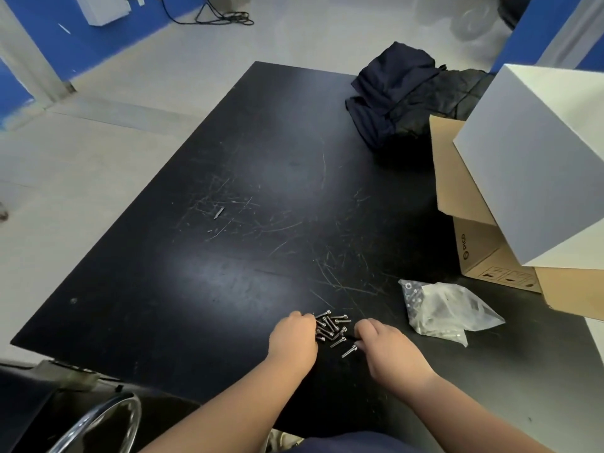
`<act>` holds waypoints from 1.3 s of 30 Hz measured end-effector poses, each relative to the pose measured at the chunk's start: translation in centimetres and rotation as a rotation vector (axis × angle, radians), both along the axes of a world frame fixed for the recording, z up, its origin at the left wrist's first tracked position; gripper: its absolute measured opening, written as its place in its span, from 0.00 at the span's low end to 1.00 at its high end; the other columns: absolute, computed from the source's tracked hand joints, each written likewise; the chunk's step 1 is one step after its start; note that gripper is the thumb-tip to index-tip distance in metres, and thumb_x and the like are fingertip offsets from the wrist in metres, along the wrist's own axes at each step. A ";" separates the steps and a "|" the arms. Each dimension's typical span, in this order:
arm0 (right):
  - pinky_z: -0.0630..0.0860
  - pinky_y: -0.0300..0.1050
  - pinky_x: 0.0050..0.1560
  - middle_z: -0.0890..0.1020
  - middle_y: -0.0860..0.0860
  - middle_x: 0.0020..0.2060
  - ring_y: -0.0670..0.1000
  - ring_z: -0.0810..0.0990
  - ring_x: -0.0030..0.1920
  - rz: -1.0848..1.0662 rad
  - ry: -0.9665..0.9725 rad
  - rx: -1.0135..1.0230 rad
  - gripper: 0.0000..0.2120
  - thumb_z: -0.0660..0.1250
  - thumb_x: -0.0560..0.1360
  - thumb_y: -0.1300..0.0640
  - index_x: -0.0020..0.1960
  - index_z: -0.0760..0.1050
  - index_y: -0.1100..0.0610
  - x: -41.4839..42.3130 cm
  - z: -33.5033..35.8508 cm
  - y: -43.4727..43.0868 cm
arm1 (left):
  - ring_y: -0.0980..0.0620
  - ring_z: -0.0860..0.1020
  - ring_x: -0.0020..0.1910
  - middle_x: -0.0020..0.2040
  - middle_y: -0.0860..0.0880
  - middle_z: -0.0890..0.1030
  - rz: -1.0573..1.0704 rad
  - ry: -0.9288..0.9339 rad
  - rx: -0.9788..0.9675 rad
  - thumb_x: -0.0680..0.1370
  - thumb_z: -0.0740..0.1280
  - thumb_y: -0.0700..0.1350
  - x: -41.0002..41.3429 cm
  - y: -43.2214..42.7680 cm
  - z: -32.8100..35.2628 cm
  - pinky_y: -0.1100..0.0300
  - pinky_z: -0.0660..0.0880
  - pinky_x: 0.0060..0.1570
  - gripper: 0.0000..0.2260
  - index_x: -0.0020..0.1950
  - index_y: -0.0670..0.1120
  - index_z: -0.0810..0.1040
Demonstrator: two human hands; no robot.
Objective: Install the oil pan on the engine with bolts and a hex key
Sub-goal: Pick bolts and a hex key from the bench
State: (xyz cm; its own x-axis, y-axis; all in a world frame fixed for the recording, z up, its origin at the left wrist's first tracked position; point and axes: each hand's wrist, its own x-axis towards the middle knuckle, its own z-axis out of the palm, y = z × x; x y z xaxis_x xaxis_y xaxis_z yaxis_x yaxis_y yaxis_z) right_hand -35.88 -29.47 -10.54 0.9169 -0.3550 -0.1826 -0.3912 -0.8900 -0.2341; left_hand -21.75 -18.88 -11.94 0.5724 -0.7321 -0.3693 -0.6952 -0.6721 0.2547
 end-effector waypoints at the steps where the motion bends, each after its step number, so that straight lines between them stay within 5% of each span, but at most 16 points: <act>1: 0.63 0.40 0.46 0.74 0.50 0.56 0.53 0.75 0.52 -0.022 -0.014 0.015 0.10 0.51 0.82 0.52 0.58 0.67 0.55 0.2 0.1 -0.1 | 0.46 0.75 0.50 0.52 0.46 0.75 -0.002 -0.010 0.015 0.76 0.62 0.39 0.1 -0.2 0.1 0.58 0.67 0.39 0.06 0.52 0.43 0.74; 8: 0.71 0.48 0.41 0.74 0.51 0.55 0.57 0.78 0.45 -0.142 -0.067 0.103 0.08 0.54 0.81 0.52 0.56 0.66 0.56 1.9 2.1 -0.5 | 0.44 0.77 0.51 0.52 0.45 0.78 -0.030 -0.040 0.055 0.76 0.61 0.38 1.1 -0.4 0.2 0.56 0.67 0.40 0.07 0.54 0.44 0.73; 17: 0.69 0.43 0.43 0.74 0.49 0.44 0.52 0.75 0.43 -0.210 -0.127 0.213 0.04 0.58 0.80 0.55 0.49 0.67 0.55 3.0 2.1 -0.1 | 0.48 0.76 0.50 0.50 0.49 0.79 0.145 0.113 -0.104 0.76 0.63 0.44 1.7 1.4 -0.2 0.56 0.72 0.43 0.03 0.48 0.48 0.74; 20: 0.63 0.38 0.36 0.74 0.48 0.39 0.47 0.72 0.39 -0.253 -0.163 0.280 0.05 0.60 0.80 0.57 0.46 0.66 0.53 3.5 2.0 0.3 | 0.53 0.76 0.43 0.42 0.53 0.78 0.327 0.277 -0.224 0.74 0.67 0.45 2.1 2.0 0.2 0.61 0.70 0.40 0.06 0.39 0.51 0.72; 23: 0.65 0.34 0.30 0.74 0.45 0.32 0.44 0.71 0.32 -0.344 -0.216 0.447 0.08 0.61 0.79 0.57 0.42 0.67 0.50 5.0 2.4 1.2 | 0.52 0.80 0.34 0.36 0.48 0.80 0.645 0.787 -0.527 0.73 0.70 0.36 2.4 3.1 1.2 0.60 0.77 0.35 0.08 0.38 0.44 0.73; 25: 0.67 0.33 0.35 0.77 0.47 0.33 0.47 0.75 0.35 -0.335 -0.245 0.583 0.06 0.64 0.78 0.55 0.42 0.70 0.50 6.7 3.2 2.3 | 0.51 0.81 0.32 0.33 0.46 0.81 0.796 1.054 -0.723 0.73 0.69 0.32 2.9 4.7 2.5 0.62 0.76 0.32 0.06 0.39 0.40 0.75; 28: 0.74 0.45 0.48 0.83 0.51 0.40 0.50 0.80 0.43 -0.186 -0.230 0.735 0.03 0.68 0.75 0.53 0.47 0.77 0.52 9.8 4.6 5.0 | 0.52 0.81 0.34 0.33 0.46 0.81 0.837 1.193 -0.909 0.74 0.66 0.31 3.9 8.0 4.5 0.64 0.75 0.31 0.09 0.37 0.41 0.80; 31: 0.74 0.46 0.47 0.84 0.49 0.36 0.46 0.80 0.39 -0.002 -0.224 0.894 0.02 0.69 0.74 0.57 0.43 0.79 0.53 13.2 6.4 8.6 | 0.53 0.80 0.33 0.35 0.45 0.81 0.912 1.185 -1.083 0.74 0.65 0.30 5.0 12.5 6.8 0.65 0.74 0.30 0.10 0.37 0.41 0.81; 34: 0.72 0.37 0.39 0.82 0.49 0.31 0.43 0.77 0.33 0.186 -0.210 0.970 0.06 0.71 0.73 0.59 0.38 0.78 0.52 16.4 8.4 13.2 | 0.54 0.80 0.33 0.35 0.44 0.81 1.027 1.088 -1.225 0.75 0.65 0.31 5.3 18.1 9.3 0.66 0.74 0.31 0.08 0.40 0.40 0.80; 39: 0.75 0.32 0.37 0.83 0.49 0.31 0.42 0.80 0.34 0.536 -0.170 1.137 0.09 0.70 0.73 0.62 0.38 0.79 0.50 19.3 12.2 23.4 | 0.53 0.82 0.35 0.36 0.44 0.83 1.224 0.786 -1.396 0.76 0.65 0.33 3.2 28.7 13.6 0.64 0.78 0.34 0.06 0.50 0.40 0.78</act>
